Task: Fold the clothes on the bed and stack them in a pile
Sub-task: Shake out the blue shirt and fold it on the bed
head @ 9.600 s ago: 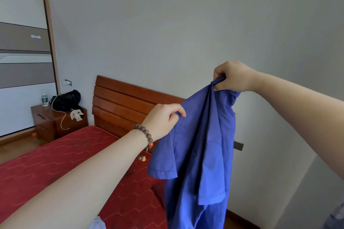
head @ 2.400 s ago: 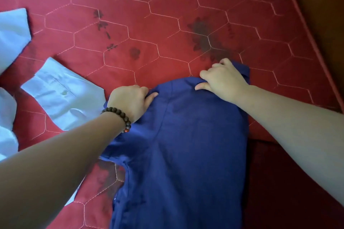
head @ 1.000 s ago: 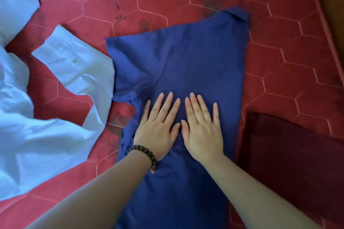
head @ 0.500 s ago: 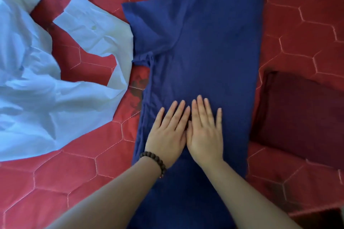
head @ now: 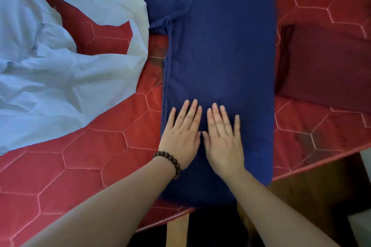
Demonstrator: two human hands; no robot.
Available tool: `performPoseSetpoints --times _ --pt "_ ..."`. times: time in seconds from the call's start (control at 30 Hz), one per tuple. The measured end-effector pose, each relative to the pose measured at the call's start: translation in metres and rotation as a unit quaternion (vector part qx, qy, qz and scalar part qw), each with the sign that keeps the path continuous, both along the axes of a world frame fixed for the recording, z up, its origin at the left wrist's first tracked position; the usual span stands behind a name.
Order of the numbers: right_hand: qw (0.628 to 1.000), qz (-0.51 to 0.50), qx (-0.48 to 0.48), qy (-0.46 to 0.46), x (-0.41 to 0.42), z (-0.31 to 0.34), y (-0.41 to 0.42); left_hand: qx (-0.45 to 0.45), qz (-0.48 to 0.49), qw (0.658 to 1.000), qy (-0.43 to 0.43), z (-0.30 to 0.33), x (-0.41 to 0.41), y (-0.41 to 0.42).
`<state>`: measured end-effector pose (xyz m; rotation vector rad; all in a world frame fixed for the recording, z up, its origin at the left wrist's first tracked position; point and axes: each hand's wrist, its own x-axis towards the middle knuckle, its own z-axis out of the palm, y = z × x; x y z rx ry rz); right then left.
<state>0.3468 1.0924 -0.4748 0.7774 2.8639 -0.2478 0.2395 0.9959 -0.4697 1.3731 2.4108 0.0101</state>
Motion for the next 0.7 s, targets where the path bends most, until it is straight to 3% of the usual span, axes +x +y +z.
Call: performPoseSetpoints --times 0.33,0.5,0.7 --pt "0.993 -0.097 0.019 -0.058 0.105 -0.008 -0.022 -0.028 0.018 0.999 0.038 -0.010 0.027 -0.061" --pt "0.991 -0.098 0.012 -0.089 0.156 0.003 -0.021 -0.053 0.070 0.995 0.049 -0.004 0.048 -0.092" --pt "0.993 -0.092 0.009 -0.068 0.159 0.011 -0.016 -0.063 0.106 0.992 0.038 0.004 0.063 -0.100"
